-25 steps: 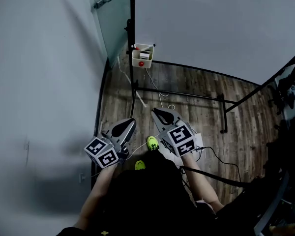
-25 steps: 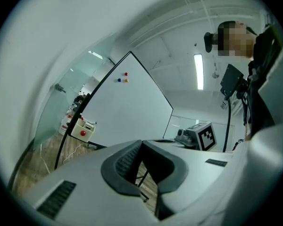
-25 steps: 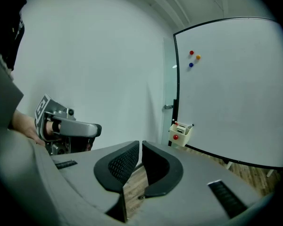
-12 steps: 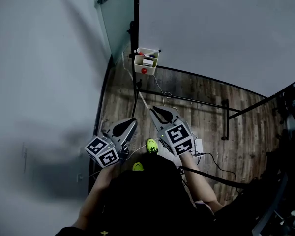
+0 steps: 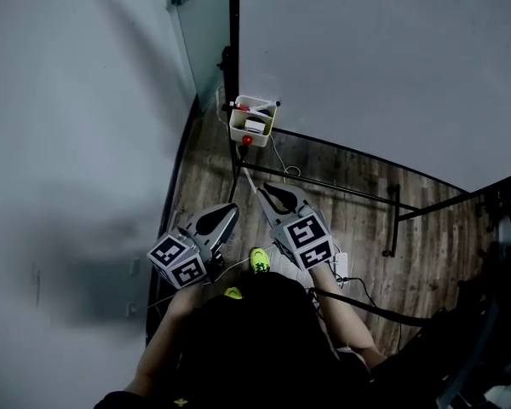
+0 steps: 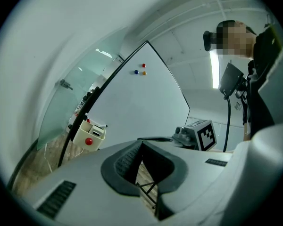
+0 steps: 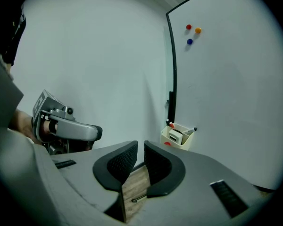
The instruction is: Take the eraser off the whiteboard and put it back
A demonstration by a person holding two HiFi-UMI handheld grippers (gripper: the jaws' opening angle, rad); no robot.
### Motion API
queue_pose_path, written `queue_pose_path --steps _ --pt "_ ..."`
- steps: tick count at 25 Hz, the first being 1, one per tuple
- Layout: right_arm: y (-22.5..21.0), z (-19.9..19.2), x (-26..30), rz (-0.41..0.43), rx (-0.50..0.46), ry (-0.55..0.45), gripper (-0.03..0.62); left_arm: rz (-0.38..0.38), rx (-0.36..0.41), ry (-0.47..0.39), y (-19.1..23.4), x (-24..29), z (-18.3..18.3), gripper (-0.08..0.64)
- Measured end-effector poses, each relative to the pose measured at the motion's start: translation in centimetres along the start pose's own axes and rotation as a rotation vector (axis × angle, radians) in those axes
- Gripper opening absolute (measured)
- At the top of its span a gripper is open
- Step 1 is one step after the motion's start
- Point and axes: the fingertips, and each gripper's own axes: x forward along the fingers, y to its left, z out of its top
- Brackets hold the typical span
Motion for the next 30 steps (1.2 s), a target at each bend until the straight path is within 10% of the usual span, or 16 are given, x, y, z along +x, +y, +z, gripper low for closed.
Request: queue_pose_path --steps 30 --pt "-10.5 -0.4 9.3 0.102 -0.114 0.081 0.115 0.145 0.006 -0.007 6.6 9.8 1.9 0.021"
